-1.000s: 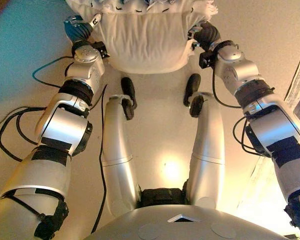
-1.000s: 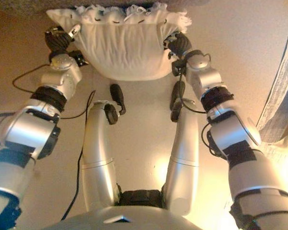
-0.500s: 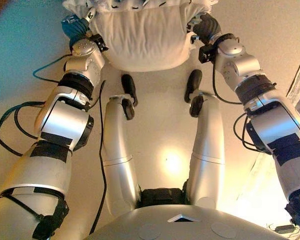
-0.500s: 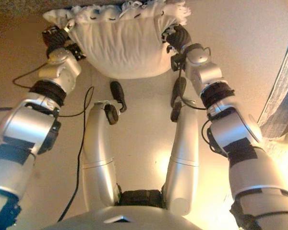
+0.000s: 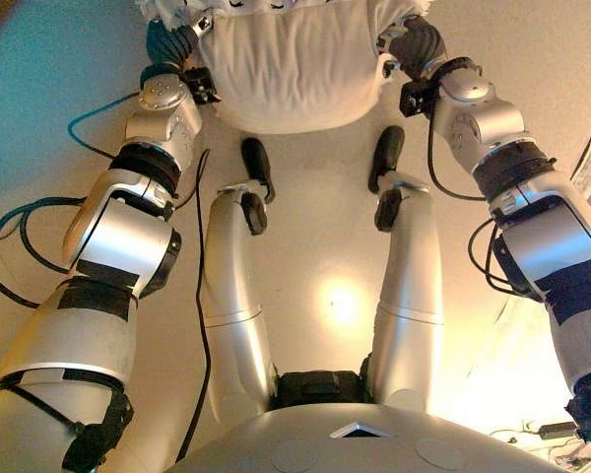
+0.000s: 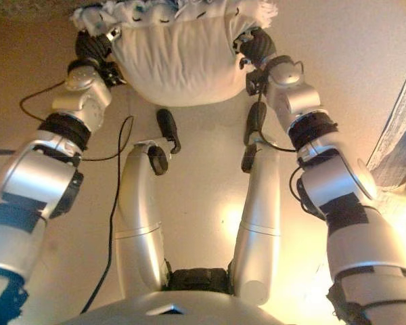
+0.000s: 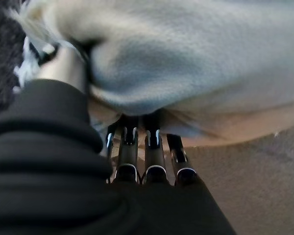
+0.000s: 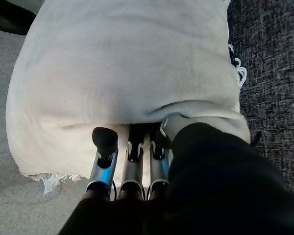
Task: Pick up the cushion and take it to the sofa
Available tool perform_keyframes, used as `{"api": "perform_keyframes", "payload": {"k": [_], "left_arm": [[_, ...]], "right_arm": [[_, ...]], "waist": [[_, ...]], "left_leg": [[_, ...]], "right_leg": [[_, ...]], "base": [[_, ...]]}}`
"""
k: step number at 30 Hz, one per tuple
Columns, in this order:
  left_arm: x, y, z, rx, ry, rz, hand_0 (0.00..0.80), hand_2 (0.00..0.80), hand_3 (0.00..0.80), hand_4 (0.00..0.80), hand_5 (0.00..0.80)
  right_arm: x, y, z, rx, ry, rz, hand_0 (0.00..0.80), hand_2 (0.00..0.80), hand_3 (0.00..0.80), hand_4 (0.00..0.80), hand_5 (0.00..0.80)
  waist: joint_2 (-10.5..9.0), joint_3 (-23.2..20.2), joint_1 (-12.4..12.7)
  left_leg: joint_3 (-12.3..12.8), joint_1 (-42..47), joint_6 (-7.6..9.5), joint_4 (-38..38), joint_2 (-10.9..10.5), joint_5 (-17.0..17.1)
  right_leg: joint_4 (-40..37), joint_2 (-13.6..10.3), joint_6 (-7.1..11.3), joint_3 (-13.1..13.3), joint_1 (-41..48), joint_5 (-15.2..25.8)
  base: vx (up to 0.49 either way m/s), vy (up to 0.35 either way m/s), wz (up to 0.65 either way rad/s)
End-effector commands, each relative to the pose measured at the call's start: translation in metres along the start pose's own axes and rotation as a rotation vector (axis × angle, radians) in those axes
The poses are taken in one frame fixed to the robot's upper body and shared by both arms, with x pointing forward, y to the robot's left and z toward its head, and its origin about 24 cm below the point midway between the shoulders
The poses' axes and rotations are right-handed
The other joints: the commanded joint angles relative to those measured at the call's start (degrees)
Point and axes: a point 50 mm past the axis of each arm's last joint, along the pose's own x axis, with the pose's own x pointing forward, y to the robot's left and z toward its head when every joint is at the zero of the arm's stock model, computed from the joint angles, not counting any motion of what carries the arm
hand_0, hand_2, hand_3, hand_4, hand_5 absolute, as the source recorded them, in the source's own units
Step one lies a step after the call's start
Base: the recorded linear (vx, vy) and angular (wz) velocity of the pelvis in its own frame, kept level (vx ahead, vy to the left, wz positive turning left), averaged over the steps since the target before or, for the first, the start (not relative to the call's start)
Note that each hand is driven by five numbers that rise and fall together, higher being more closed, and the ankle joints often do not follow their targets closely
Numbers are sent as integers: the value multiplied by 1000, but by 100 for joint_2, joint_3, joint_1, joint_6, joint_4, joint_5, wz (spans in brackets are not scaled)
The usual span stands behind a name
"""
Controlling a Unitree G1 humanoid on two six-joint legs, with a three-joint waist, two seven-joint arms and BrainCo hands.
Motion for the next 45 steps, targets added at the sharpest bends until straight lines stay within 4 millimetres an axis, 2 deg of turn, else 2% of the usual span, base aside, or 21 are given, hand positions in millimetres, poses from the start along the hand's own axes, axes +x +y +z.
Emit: {"api": "perform_keyframes", "payload": {"k": [1, 9, 13, 18, 19, 22, 26, 30, 32, 33, 39, 45], "left_arm": [[-8, -58, 69, -25, -246, -242, 800, 800, 800, 800, 800], [-9, -54, 76, -29, -316, -271, 800, 800, 800, 800, 800], [-15, -56, 69, -79, -366, -332, 800, 800, 800, 800, 800], [-27, -55, 45, -154, -409, -353, 800, 800, 800, 800, 800], [-29, -55, 42, -165, -412, -358, 800, 800, 800, 800, 800], [-47, -61, 17, -179, -429, -383, 800, 800, 800, 800, 800], [-61, -60, -2, -204, -419, -391, 800, 800, 800, 800, 800], [-71, -48, -22, -199, -365, -377, 800, 800, 800, 800, 800], [-74, -42, -32, -205, -330, -363, 800, 800, 800, 800, 800], [-74, -38, -36, -218, -310, -355, 800, 800, 800, 800, 800], [-77, -23, -52, -277, -258, -322, 800, 800, 800, 800, 800], [-100, -9, -87, -296, -192, -298, 800, 800, 800, 800, 800]], "right_arm": [[5, 46, 77, -29, -267, 206, 800, 800, 800, 800, 800], [5, 42, 79, 1, -296, 183, 800, 800, 800, 800, 800], [3, 38, 66, 41, -307, 161, 800, 800, 800, 800, 800], [-10, 34, 27, 154, -349, 107, 800, 800, 800, 800, 800], [-11, 34, 24, 164, -359, 103, 800, 800, 800, 800, 800], [-29, 41, -1, 222, -411, 100, 800, 800, 800, 800, 800], [-46, 48, -17, 272, -420, 114, 800, 800, 800, 800, 800], [-60, 49, -38, 304, -374, 122, 800, 800, 800, 800, 800], [-65, 45, -48, 327, -342, 116, 800, 800, 800, 800, 800], [-66, 41, -50, 339, -331, 107, 800, 800, 800, 800, 800], [-74, 41, -61, 359, -302, 105, 800, 800, 800, 800, 800], [-93, 45, -85, 329, -252, 130, 800, 800, 800, 800, 800]], "waist": [[435, -51, -263], [465, -51, -242], [427, -51, -227], [273, -51, -224], [259, -51, -224], [133, -51, -208], [-12, -51, -213], [-156, -77, -184], [-197, -234, -173], [-228, -325, -177], [-269, -730, -165], [-299, -1289, -118]], "left_leg": [[278, 173, -253, 20, -47, -10], [267, 258, -305, -162, -64, 31], [208, 435, -375, -265, -43, 82], [73, 889, -445, -458, 96, 183], [59, 959, -455, -509, 104, 201], [-45, 1556, -508, -975, 145, 332], [-131, 2428, -542, -1623, 137, 519], [-203, 3347, -553, -2201, 63, 691], [-220, 3615, -551, -2429, 50, 766], [-217, 3720, -516, -2663, 46, 1023], [-270, 4361, -523, -3211, 118, 1244], [-481, 5203, -589, -3619, 188, 1366]], "right_leg": [[-130, 185, -174, 47, 552, 355], [-218, 222, -162, 29, 629, 329], [-282, 239, -150, -16, 773, 360], [-448, 221, -95, -82, 1227, 411], [-493, 217, -91, -94, 1302, 414], [-855, 191, -38, -203, 1890, 425], [-1377, 180, -26, -322, 2695, 432], [-1941, 201, -83, -473, 3636, 430], [-2145, 222, -125, -528, 3931, 416], [-2359, 221, -188, -567, 4062, 577], [-2725, 332, -285, -632, 4705, 491], [-3319, 558, -439, -619, 5600, 486]], "base": [[-21, 4, -5], [-29, -17, -1], [-17, -8, 0], [-12, -95, 2], [-1, -136, 2], [10, -159, 2], [34, -114, 16], [111, -108, -4], [81, -111, 0], [-18, -92, -4], [60, -138, 0], [148, -112, -2]]}}
